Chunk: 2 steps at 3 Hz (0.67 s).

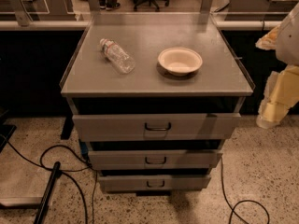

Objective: Open bottom drawer

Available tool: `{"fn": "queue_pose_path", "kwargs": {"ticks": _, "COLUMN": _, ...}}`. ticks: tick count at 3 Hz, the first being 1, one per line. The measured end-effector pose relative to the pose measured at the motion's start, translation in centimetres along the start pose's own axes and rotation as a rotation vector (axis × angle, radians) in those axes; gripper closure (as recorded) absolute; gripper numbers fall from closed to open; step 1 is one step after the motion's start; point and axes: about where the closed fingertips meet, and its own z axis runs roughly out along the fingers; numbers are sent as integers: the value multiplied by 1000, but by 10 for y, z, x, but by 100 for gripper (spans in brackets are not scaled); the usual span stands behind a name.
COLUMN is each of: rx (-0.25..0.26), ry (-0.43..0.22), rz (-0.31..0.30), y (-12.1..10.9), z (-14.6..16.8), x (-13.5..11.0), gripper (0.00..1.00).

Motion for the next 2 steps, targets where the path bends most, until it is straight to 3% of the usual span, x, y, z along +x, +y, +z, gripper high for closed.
{"fn": "queue_pose_path", "kwargs": {"ticks": 2, "rx": -4, "ry": -19, "rz": 10, "y": 6, "z": 8, "x": -1, "gripper": 0}}
